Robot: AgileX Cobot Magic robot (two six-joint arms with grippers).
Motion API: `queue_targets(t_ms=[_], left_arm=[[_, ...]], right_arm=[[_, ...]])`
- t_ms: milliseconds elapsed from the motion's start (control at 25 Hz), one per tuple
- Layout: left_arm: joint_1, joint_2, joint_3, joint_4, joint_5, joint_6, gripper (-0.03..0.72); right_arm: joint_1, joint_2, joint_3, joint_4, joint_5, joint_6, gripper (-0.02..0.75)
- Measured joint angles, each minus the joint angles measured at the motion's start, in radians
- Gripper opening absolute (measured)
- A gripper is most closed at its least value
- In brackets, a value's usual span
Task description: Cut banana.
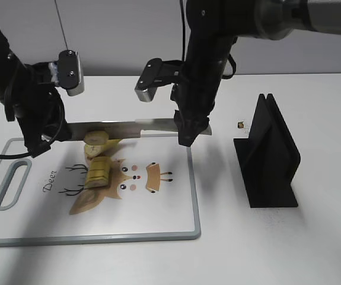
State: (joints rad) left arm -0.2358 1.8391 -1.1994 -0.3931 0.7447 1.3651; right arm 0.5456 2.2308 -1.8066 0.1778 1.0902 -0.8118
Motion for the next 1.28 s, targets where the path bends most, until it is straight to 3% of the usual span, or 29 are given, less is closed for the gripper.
queue_targets(t_ms=[720,880,1160,1280], left_arm=[[-0.004,-0.229,0.000,-0.036,0.161,-0.015,0.010],[-0.004,-0.314,0.000,-0.051,0.165,-0.026,0.148],[-0.003,-0.432,0.000,-0.070,0.166,-0.030,0.582],[-0.003,-0.489,0.001,-0.102,0.165,-0.031,0.644]], right_arm=[[0.007,-0.198,0.000,0.011,0.113,-0.040,0.216],[0.007,-0.247,0.000,0.024,0.138,-0.056,0.204],[0.006,-0.297,0.001,0.024,0.141,-0.060,0.181],[0.002,-0.315,0.001,0.017,0.136,-0.049,0.159]])
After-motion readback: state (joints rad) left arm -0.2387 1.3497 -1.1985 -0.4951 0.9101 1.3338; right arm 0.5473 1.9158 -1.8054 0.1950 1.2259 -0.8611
